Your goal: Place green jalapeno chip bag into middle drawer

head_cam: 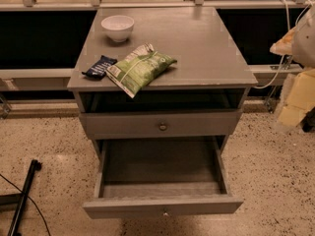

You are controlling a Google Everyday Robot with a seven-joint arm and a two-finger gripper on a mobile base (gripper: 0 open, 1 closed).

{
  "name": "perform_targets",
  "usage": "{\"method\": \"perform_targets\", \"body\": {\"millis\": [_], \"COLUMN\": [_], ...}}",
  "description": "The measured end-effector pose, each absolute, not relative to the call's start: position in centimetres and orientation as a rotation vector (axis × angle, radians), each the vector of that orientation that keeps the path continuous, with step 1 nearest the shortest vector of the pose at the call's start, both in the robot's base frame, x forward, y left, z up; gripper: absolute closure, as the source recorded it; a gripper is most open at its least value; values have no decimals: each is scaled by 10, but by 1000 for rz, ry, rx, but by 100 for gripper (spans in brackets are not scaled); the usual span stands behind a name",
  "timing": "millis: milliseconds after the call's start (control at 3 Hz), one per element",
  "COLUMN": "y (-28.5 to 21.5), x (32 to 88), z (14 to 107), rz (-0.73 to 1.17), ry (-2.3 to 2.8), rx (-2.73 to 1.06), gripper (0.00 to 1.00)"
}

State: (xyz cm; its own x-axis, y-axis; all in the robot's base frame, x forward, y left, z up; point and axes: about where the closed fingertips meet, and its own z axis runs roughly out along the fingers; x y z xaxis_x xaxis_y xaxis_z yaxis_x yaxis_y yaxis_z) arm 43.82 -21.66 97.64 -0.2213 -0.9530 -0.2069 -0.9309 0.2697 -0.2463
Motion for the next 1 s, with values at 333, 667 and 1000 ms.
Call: {"method": "perform_targets", "body": {"millis": [333, 667, 1000], "y": [-212, -169, -117], "x": [441, 470, 485], "z": [976, 975, 974], "rz": [-101, -121, -165], "ry": [2210, 2007, 1725], "rx": [-1735, -1834, -1955], "gripper": [0, 0, 0]}}
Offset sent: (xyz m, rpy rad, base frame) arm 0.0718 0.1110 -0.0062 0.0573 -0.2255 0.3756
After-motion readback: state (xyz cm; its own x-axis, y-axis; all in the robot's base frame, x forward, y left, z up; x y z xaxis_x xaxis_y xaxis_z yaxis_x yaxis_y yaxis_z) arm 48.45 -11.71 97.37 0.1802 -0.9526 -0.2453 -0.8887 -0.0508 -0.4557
